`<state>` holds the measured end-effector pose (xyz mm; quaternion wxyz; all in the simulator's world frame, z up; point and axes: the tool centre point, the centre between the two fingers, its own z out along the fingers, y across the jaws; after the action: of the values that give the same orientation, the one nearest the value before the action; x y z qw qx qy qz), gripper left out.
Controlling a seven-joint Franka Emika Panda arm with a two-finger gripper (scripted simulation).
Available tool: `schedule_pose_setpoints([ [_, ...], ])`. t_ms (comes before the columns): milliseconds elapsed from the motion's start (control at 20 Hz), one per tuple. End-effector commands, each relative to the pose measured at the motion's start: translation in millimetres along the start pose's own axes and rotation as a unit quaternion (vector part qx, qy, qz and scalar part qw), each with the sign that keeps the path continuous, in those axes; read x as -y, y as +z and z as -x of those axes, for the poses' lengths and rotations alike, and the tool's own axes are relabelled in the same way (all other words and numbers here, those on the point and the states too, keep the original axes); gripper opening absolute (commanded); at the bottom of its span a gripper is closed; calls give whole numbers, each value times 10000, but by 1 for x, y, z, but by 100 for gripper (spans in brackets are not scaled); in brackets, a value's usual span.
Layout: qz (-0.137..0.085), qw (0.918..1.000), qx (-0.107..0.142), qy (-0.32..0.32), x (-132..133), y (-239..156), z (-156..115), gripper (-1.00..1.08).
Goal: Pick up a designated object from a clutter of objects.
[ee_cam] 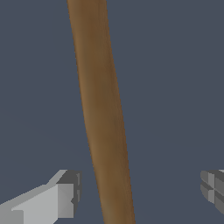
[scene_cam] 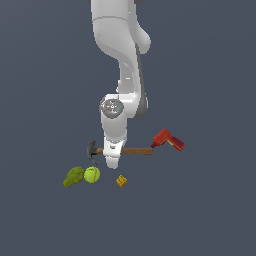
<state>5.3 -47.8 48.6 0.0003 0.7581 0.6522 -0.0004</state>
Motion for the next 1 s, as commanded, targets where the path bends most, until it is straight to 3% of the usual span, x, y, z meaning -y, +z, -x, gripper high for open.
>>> schedule_pose_setpoints([
  [0,-5,10000,-1,-8,1,13,0,100],
  [400,-3,10000,-2,-15,0,32,0,100],
  [450,-3,10000,-2,-15,0,32,0,-100],
  [950,-32,10000,11,-33,4,31,-1,-100],
])
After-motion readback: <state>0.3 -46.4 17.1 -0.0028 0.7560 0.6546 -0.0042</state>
